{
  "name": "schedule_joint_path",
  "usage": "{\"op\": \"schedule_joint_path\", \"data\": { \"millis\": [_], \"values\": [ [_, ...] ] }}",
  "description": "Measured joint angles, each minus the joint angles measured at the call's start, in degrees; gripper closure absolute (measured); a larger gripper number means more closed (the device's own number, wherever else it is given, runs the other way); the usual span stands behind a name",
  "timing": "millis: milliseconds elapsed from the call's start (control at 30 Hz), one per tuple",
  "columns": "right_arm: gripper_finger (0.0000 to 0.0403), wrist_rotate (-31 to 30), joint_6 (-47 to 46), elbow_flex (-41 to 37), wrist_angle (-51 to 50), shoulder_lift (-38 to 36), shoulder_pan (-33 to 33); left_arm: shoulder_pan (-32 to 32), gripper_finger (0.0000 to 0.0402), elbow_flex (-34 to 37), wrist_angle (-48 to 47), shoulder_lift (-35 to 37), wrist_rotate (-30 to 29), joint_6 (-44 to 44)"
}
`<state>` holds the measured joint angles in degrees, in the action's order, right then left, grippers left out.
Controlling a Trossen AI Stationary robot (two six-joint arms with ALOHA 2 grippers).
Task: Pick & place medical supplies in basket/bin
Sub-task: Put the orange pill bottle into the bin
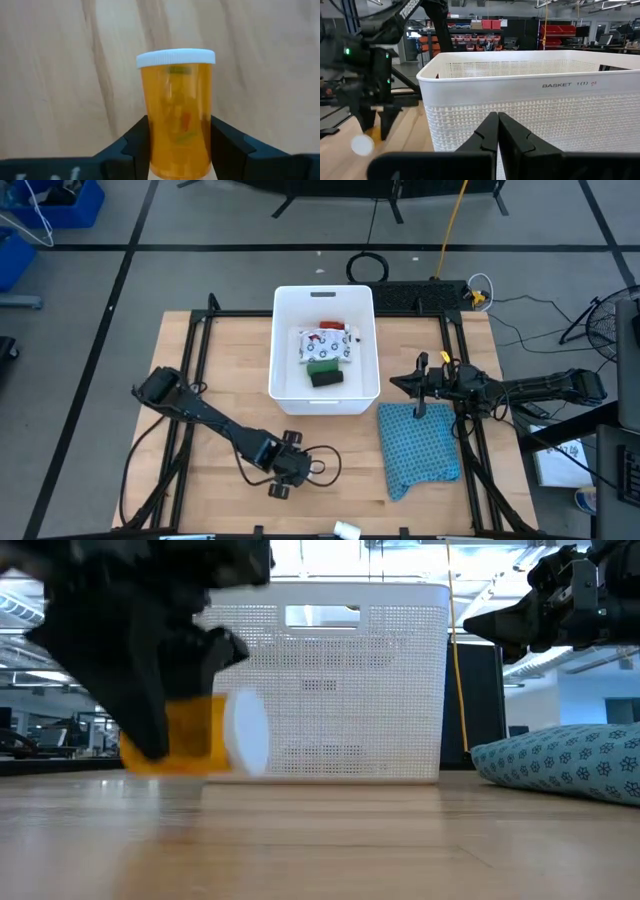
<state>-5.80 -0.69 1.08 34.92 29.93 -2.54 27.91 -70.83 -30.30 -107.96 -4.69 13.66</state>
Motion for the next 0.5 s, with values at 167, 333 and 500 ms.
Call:
{"op": "schedule_joint_path", "data": {
  "millis": [167,333,500],
  "values": [
    [0.0403,0.0,0.4,0.0,0.0,0.0,0.0,1.8,0.0244,0.0,-1.0,6.5,-2.9,-5.9],
    [0.0403,0.0,0.5,0.0,0.0,0.0,0.0,4.6,0.0220,0.0,-6.7,16.5,-14.9,-11.9],
    [0.0403,0.0,0.4,0.0,0.0,0.0,0.0,4.9,0.0223,0.3,-11.1,29.3,-22.6,-14.4]
  ]
}}
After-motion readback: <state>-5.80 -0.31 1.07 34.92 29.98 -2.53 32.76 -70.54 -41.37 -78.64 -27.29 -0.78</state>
